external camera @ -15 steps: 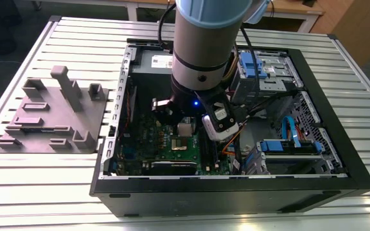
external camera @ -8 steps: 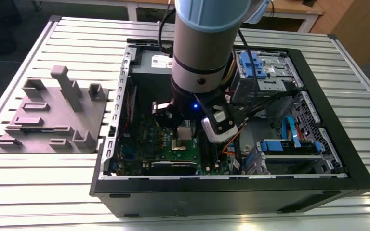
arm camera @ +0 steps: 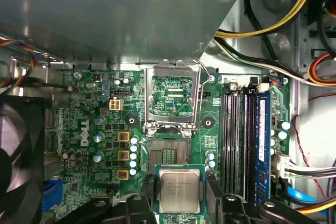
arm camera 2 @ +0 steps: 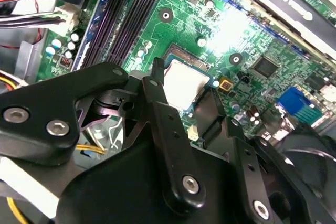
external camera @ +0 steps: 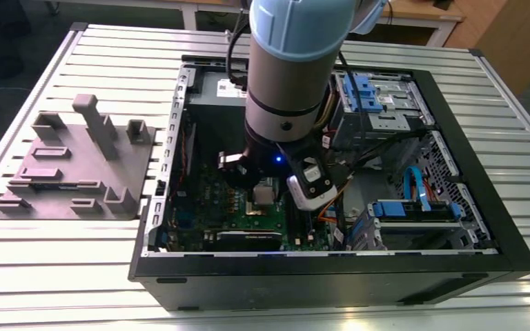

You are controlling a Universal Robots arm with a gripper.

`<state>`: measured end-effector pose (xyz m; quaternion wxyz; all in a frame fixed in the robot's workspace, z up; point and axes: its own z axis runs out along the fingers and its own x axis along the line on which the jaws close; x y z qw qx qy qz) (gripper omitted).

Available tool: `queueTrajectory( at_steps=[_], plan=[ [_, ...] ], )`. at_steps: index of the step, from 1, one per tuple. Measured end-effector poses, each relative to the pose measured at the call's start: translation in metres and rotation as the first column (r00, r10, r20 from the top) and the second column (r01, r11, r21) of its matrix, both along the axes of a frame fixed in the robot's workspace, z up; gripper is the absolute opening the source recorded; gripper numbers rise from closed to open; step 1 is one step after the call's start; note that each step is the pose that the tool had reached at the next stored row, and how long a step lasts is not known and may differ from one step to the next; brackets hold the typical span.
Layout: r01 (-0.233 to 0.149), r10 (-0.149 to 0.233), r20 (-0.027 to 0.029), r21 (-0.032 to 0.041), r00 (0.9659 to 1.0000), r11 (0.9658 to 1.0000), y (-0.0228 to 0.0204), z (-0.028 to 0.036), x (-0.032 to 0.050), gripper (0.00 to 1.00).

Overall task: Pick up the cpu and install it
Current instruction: 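Place the cpu into insertion slot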

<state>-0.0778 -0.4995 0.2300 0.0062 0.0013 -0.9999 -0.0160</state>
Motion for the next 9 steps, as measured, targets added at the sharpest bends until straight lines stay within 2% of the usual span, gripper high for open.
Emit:
queueTrajectory(
  at_steps=[6, 9],
  plan=[
    [0.0, 0.0, 0.0001, 0.0001, 1.0, 1.0, 0.0, -0.0103, -0.0038, 0.47],
    [0.0, 0.0, 0.0, -0.0001, 1.0, 1.0, -0.0001, -0.0104, -0.0038, 0.47]
  ],
)
